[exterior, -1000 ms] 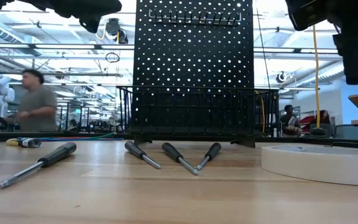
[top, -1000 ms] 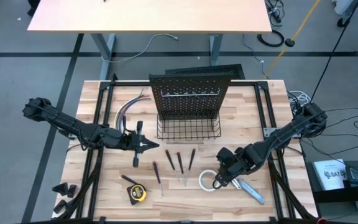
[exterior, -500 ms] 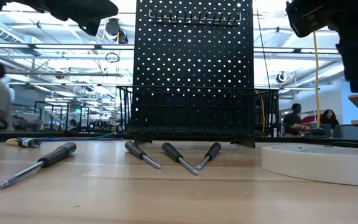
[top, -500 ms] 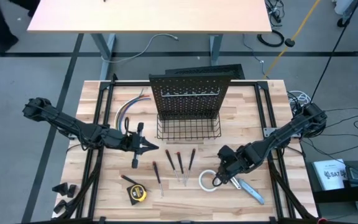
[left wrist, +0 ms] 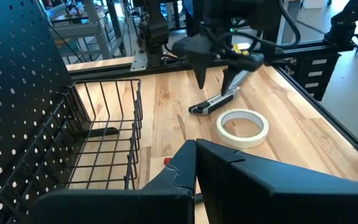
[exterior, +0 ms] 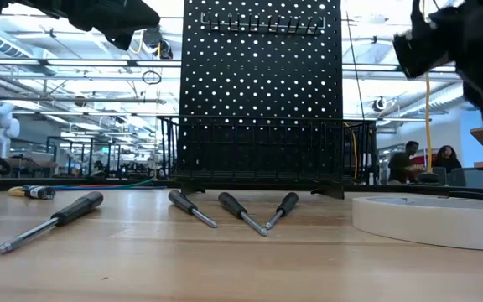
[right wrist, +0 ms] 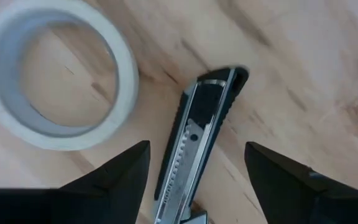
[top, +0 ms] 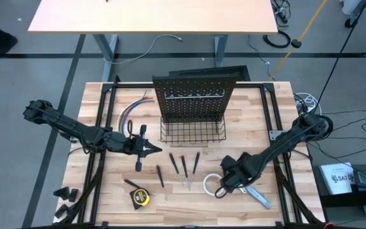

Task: Hang tools onto peg board
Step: Put the black cutter into the wire basket on the pegboard

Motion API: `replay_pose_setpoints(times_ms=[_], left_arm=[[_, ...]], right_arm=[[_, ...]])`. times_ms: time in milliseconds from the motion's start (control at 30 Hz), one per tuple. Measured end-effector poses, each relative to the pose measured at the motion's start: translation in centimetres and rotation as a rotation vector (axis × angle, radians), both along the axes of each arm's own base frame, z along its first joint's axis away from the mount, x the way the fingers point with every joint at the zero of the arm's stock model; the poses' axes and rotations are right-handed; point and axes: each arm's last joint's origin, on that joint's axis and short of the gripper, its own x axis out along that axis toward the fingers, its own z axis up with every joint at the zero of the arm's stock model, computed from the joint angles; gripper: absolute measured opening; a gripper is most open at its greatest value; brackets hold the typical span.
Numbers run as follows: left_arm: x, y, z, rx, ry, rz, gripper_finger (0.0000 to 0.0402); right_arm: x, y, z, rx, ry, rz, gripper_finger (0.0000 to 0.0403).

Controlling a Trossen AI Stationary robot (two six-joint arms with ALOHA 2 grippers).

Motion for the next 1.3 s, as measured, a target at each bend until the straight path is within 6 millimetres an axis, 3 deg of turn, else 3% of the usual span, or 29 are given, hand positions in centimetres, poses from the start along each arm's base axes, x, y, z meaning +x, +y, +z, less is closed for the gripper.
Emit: replay_pose_setpoints(times_ms=[433, 600, 900, 1300], left_arm=[[0.0, 0.0, 0.0, -0.001, 0.0, 0.001, 0.0011], [0.0, 0.0, 0.0, -0.001, 0.0, 0.001, 0.0011], [0.0, 0.0, 0.0, -0.001, 0.0, 0.002, 0.0011], [0.0, 0.0, 0.0, -0.001, 0.0, 0.002, 0.0011]], right_arm=[[0.6, 1.5, -4.0, -0.008, 0.106, -0.003, 0.0247], [0.6, 1.5, -4.0, -0.005, 0.102, -0.026, 0.0228], [0.6, 1.6, -4.0, 0.011, 0.104, -0.057, 0.0124], [0.6, 1.6, -3.8, 0.019, 0.102, -0.082, 0.0127]])
